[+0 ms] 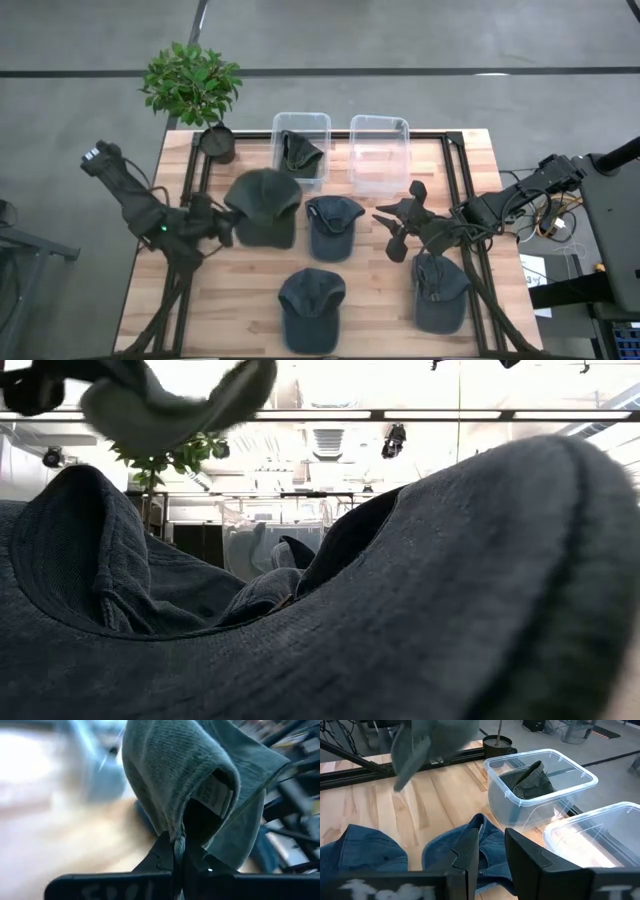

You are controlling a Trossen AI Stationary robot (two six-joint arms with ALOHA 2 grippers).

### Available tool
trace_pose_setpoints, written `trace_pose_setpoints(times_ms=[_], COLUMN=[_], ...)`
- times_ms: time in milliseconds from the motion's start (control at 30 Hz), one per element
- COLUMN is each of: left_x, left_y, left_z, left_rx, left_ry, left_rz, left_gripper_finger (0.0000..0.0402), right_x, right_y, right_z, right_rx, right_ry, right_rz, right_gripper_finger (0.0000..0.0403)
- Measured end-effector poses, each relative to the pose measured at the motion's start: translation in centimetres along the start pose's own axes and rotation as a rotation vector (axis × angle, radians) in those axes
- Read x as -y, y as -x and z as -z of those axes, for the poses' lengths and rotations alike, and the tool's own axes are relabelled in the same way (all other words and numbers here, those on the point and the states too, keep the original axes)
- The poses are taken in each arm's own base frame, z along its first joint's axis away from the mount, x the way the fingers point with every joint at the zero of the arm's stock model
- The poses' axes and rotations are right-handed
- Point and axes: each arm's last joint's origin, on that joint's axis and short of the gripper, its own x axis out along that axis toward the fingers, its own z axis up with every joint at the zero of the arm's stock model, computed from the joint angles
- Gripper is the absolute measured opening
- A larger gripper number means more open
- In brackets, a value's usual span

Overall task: Pick & Place hat
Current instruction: Put the green cap into the left transparent bin

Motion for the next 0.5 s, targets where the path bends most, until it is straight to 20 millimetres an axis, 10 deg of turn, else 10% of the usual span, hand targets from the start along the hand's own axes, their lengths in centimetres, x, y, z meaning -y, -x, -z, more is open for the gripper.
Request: trace_pose_setpoints(times_ms=[500], left_x=[-0.2], left_y=[2.0], left_z=[-2.5], left_rx=[0.335], left_ry=[0.088], left_rz=[0.167], left_gripper_finger=[0.0004], right_x=[0.0], right_y=[0.0], right_z=[0.0], right_rx=[0.000], right_ry=[0.081], right_rz=[0.001], right_gripper_finger=[0.0091])
